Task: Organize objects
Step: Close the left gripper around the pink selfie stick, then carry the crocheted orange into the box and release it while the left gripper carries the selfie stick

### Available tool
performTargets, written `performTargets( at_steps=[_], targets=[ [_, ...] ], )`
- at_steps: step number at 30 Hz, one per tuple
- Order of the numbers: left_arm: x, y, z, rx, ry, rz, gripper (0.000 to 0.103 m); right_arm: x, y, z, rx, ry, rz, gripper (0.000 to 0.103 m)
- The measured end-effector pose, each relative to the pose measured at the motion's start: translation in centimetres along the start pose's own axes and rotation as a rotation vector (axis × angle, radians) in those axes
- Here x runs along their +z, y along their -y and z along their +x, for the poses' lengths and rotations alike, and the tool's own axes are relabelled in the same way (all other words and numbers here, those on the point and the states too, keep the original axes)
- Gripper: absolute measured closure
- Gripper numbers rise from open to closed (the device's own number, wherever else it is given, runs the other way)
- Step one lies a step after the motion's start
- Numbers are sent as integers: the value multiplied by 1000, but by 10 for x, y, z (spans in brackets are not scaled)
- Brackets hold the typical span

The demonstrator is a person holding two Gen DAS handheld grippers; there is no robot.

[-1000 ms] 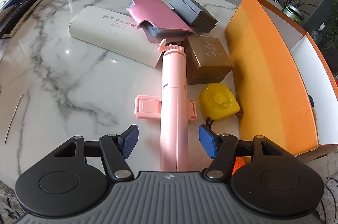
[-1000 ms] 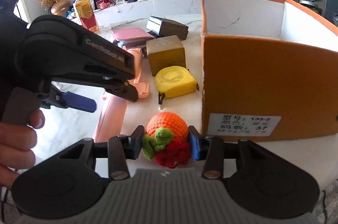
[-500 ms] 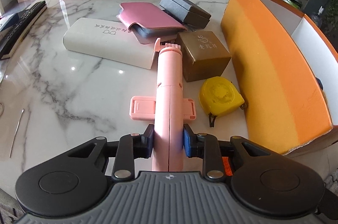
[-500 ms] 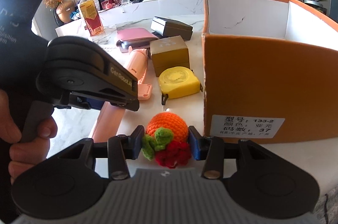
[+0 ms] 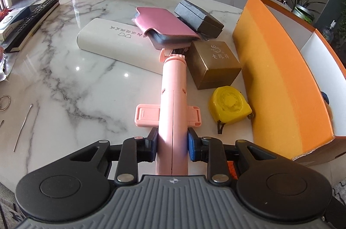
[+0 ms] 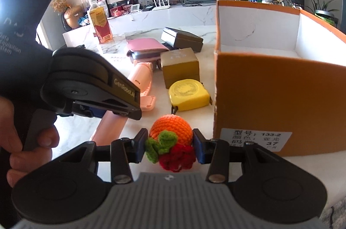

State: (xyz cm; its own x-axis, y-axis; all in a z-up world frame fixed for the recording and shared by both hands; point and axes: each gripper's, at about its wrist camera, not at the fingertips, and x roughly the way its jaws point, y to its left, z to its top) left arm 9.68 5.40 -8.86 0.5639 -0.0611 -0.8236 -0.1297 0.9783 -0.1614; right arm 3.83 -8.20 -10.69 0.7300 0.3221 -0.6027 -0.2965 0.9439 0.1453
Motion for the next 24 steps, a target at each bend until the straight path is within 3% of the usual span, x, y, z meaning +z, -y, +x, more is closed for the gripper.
performTargets(
  at_steps=[3, 8, 12, 15, 19, 23, 24],
  targets=[
    [-2, 0, -3, 3, 4, -3, 72, 2, -3, 0, 3, 8, -6, 57],
    [-1, -12, -7, -55, -2, -75, 72, 2, -4, -2, 1, 14, -2, 57],
    [-3, -7, -5, -35, -9, -28, 72, 1, -6, -2, 0, 9, 3, 57],
    [-6, -4, 5, -41, -61, -5, 71, 1, -6, 0, 2, 2, 3, 57],
    [-7, -4, 7, -43, -31, 11, 70, 1, -5, 1, 4, -1, 10, 57],
    [-7, 0, 8, -52, -12, 31, 50, 1, -3, 3, 6, -8, 20, 57],
    [-8, 6, 9, -31, -9, 66, 52, 1, -2, 3, 5, -10, 24, 57]
  ],
)
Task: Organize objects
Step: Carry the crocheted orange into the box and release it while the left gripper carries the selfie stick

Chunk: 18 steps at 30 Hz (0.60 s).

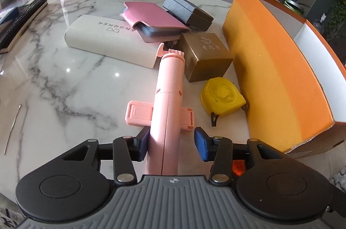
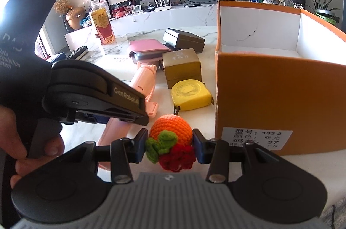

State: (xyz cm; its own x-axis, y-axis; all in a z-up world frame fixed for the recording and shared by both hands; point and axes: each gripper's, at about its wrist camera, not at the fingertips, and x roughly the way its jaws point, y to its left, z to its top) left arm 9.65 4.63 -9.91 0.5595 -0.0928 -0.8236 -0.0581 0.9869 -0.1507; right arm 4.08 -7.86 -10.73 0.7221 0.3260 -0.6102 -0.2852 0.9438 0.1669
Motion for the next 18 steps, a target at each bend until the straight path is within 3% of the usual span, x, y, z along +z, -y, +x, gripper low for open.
performTargets(
  at_steps=[1, 2, 5, 8, 11, 14, 18],
  targets=[
    [-1, 6, 0, 38, 5, 36, 59, 0, 0, 1, 0, -2, 5, 57],
    [-3, 11, 0, 92, 18, 68, 72, 1, 2, 1, 1, -2, 9, 57],
    [-6, 10, -1, 101, 42, 43, 72, 2, 3, -1, 2, 5, 13, 57],
    [-5, -2, -6, 70, 45, -51, 72, 5, 2, -3, 5, 14, -1, 57],
    [-8, 7, -20, 117, 90, 47, 72, 8, 2, -8, 16, 24, 1, 57],
    [-6, 7, -33, 91, 115, 31, 72, 12, 0, -14, 28, 41, -13, 57],
    [-7, 6, -39, 120, 118, 27, 72, 17, -1, -22, 44, 52, -35, 57]
  ],
)
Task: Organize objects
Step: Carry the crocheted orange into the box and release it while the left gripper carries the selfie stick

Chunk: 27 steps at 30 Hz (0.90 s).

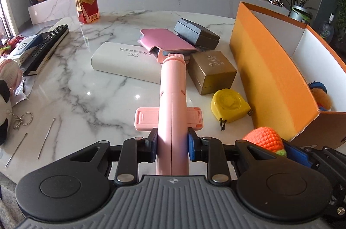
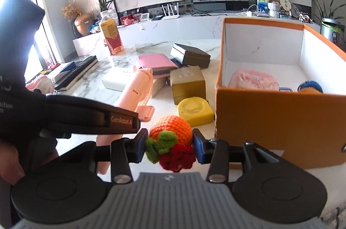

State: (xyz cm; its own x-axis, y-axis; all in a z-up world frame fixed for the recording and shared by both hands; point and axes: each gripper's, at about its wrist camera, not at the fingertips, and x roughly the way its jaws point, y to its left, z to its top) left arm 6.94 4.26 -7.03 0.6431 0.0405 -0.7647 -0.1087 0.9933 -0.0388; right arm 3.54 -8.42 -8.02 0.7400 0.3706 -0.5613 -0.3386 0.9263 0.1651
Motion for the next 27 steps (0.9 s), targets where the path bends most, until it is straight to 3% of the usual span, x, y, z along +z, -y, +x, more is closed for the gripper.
performTargets(
  at_steps=[8, 15, 20, 23, 27],
  targets=[
    [11, 2, -26, -23, 71, 16, 72, 10, 11, -21, 23, 22, 45, 57],
    [17, 5, -35, -53, 92, 18, 72, 43, 34, -61, 95, 14, 130, 57],
    [22, 7, -43, -71, 104, 12, 72, 67, 53, -85, -25, 62, 113, 57],
    [29, 13, -52, -86, 111, 12, 72, 71, 66, -84, -132, 41, 70, 57],
    [44, 31, -73, -146, 141, 25, 72, 74, 87, -82, -170, 3, 94, 57]
  ],
)
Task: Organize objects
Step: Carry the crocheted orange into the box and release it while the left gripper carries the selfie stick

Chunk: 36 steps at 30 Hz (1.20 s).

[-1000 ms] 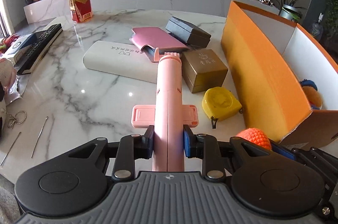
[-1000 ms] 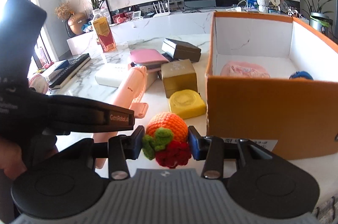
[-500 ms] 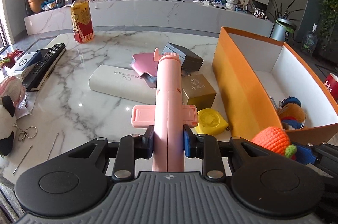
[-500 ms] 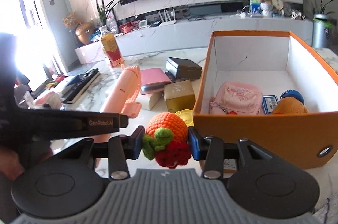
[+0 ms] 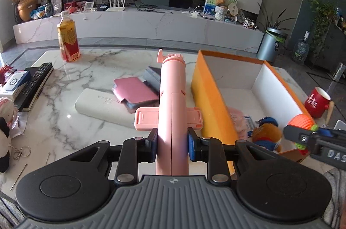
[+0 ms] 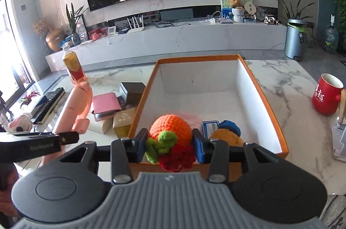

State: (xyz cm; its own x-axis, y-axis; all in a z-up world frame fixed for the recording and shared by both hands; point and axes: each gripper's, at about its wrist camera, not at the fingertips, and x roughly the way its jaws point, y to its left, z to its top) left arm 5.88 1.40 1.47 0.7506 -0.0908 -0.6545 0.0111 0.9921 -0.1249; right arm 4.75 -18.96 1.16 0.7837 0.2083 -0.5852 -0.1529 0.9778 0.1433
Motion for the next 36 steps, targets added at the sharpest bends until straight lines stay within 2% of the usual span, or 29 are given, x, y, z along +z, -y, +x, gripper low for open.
performTargets(
  at_steps=[4, 7, 12, 18, 22, 26, 36],
  targets=[
    [22, 28, -10, -48, 14, 15, 72, 10, 15, 1, -33, -14, 3, 57],
    [34, 48, -10, -111, 16, 26, 72, 22, 24, 4, -48, -29, -1, 57],
    [41, 75, 10, -184, -36, 15, 72, 33, 40, 18, -96, -67, -28, 57],
    [35, 94, 44, -180, -102, 31, 72, 31, 59, 46, -134, -152, -62, 57],
    [33, 99, 56, -175, -130, 36, 72, 23, 63, 64, -161, -221, -147, 57],
    [29, 102, 61, -162, -150, 48, 72, 19, 71, 77, -135, -294, -146, 57],
    [25, 106, 64, -148, -182, 50, 72, 18, 68, 80, -120, -287, -138, 56]
  ],
)
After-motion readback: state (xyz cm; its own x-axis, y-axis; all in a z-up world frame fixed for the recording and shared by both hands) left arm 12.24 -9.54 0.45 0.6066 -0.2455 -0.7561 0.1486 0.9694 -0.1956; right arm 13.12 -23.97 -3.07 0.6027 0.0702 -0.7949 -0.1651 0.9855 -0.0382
